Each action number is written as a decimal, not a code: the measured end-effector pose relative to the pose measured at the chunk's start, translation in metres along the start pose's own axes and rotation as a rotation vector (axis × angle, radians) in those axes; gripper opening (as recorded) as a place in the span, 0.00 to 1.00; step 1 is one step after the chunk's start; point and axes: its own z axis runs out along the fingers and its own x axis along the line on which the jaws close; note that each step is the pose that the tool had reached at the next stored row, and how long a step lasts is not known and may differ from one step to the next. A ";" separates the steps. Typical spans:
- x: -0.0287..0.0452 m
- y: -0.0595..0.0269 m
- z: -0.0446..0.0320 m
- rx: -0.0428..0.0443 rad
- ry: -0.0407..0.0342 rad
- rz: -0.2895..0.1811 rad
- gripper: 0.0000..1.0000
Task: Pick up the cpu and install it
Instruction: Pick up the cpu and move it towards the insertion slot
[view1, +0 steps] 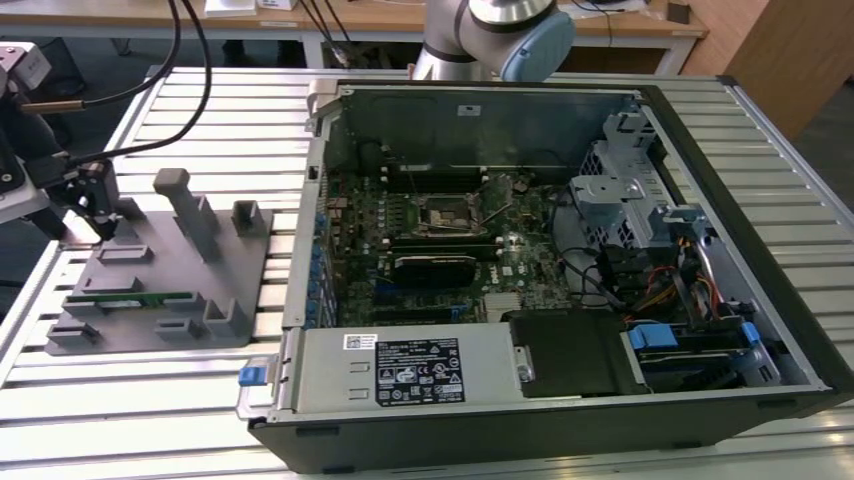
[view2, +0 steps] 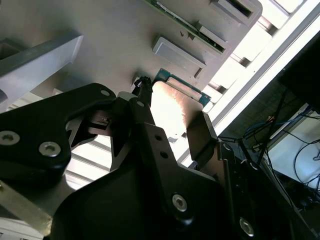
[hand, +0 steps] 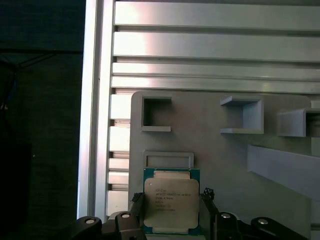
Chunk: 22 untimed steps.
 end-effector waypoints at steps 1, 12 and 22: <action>0.0000 0.0000 -0.0002 0.0000 0.0000 0.000 0.53; 0.0000 0.0001 -0.0027 0.0000 -0.0001 0.000 0.53; 0.0001 0.0002 -0.0051 0.0000 0.0000 0.000 0.53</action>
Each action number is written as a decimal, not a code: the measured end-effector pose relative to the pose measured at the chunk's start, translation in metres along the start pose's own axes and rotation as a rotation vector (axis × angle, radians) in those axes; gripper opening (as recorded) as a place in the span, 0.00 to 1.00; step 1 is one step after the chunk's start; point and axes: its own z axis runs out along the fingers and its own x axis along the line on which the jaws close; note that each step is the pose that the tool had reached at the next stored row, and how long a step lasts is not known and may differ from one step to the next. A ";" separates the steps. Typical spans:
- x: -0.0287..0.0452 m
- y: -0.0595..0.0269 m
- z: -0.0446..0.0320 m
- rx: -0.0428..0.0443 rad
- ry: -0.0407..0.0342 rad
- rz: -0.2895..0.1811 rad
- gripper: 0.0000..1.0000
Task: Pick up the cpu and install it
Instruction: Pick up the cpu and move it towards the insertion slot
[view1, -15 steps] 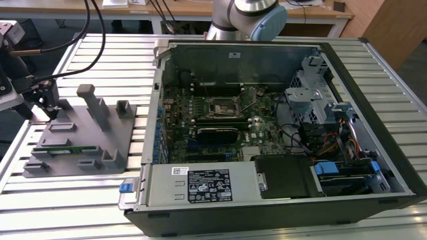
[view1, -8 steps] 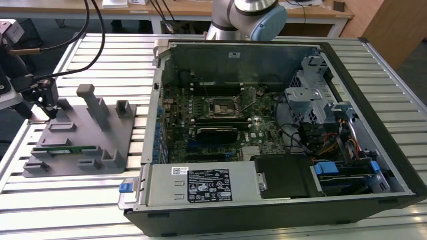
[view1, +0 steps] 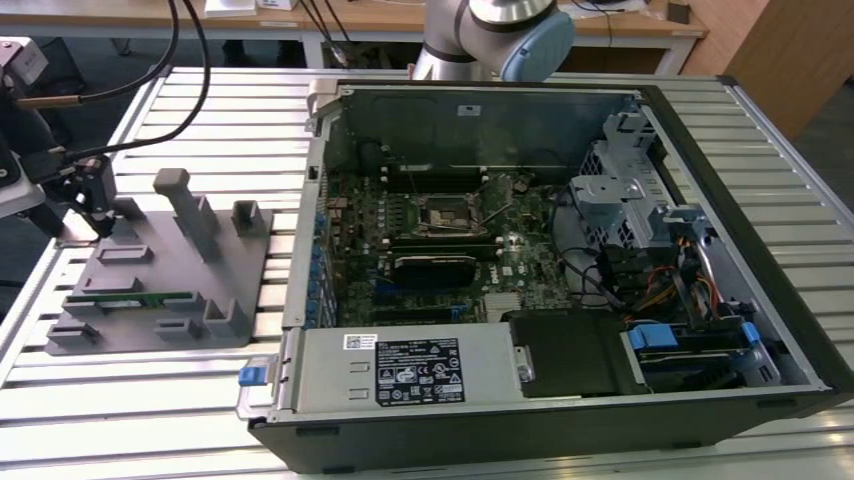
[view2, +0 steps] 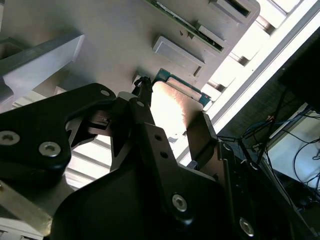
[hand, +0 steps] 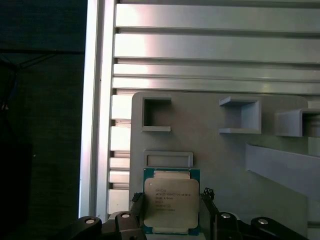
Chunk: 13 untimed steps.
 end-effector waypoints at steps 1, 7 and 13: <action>0.0000 0.0000 -0.0002 0.0000 0.0000 0.000 0.53; 0.0000 0.0001 -0.0015 0.0000 0.0000 0.000 0.53; 0.0001 0.0001 -0.0030 0.0000 0.0000 0.000 0.53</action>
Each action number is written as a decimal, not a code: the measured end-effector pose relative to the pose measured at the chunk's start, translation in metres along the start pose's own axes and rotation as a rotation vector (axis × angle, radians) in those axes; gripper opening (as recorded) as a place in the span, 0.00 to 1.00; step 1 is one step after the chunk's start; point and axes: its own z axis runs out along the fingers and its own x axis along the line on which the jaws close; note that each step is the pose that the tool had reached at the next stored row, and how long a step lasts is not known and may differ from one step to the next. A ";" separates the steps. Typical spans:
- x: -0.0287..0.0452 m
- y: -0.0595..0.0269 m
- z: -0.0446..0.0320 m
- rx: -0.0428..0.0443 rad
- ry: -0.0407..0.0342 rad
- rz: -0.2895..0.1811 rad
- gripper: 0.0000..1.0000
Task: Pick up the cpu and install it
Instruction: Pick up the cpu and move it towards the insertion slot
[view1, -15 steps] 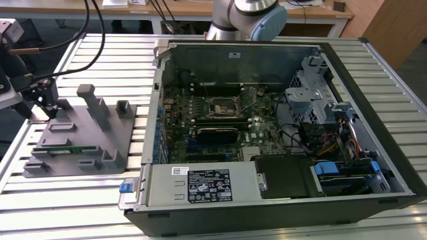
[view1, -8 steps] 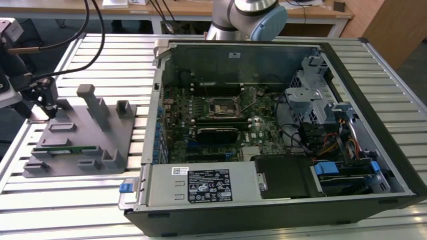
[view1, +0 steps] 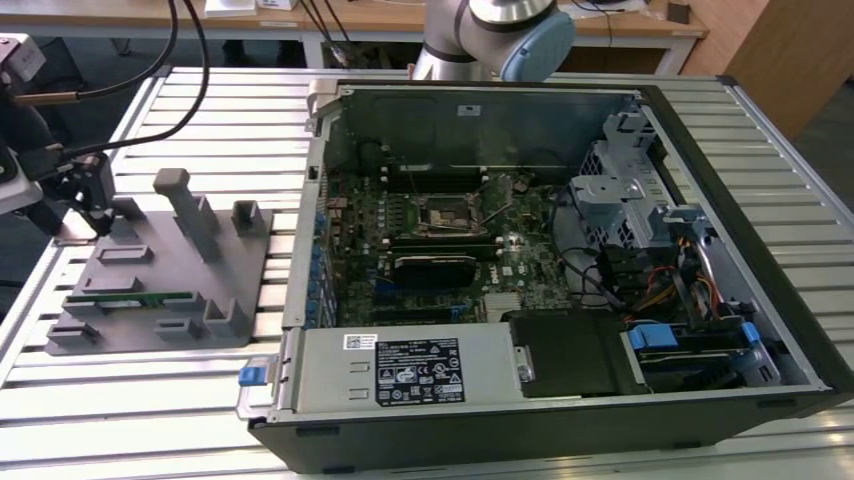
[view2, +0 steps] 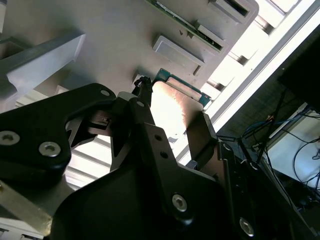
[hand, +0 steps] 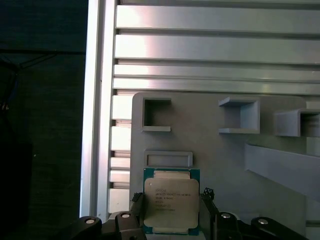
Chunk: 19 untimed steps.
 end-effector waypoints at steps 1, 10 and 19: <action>0.0000 0.0000 -0.0002 0.0000 -0.0001 0.000 0.53; 0.0000 0.0001 -0.0021 0.0000 0.0000 0.000 0.53; 0.0000 0.0002 -0.0043 0.0000 0.0000 0.000 0.53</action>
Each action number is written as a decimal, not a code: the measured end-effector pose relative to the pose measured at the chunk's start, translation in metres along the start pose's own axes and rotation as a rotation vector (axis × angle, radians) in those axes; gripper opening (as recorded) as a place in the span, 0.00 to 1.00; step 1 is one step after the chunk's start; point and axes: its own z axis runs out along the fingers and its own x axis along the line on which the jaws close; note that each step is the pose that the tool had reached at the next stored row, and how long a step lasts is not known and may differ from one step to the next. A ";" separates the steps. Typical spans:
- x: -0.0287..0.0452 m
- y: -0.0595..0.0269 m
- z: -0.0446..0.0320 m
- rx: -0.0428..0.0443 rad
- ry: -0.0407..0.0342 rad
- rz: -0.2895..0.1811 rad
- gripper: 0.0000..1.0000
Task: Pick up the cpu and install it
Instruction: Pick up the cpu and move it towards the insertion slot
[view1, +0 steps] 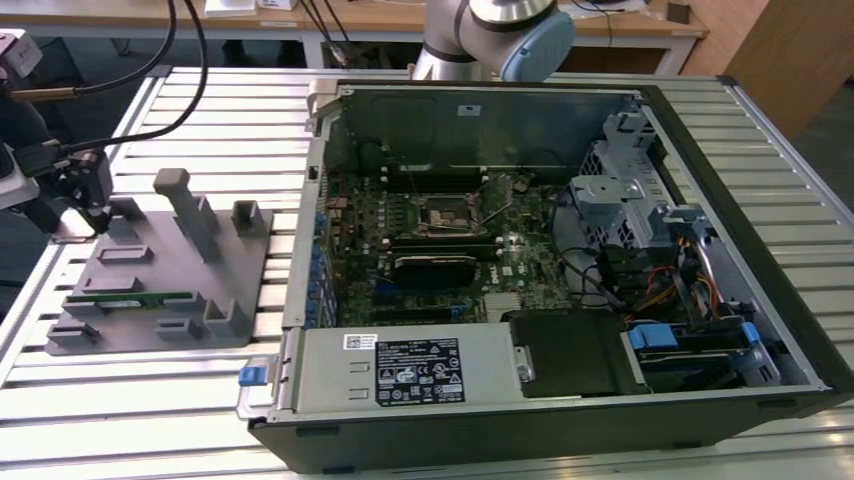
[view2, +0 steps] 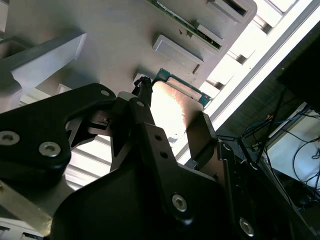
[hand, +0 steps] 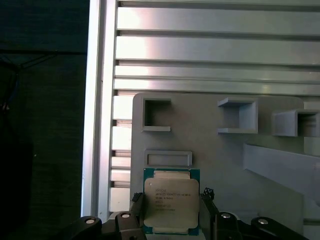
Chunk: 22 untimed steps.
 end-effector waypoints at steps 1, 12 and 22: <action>0.0000 0.0000 -0.0003 0.0000 0.0001 0.000 0.53; 0.0001 0.0002 -0.0048 0.0000 0.0000 0.000 0.53; 0.0001 0.0003 -0.0083 0.0000 0.0001 0.000 0.53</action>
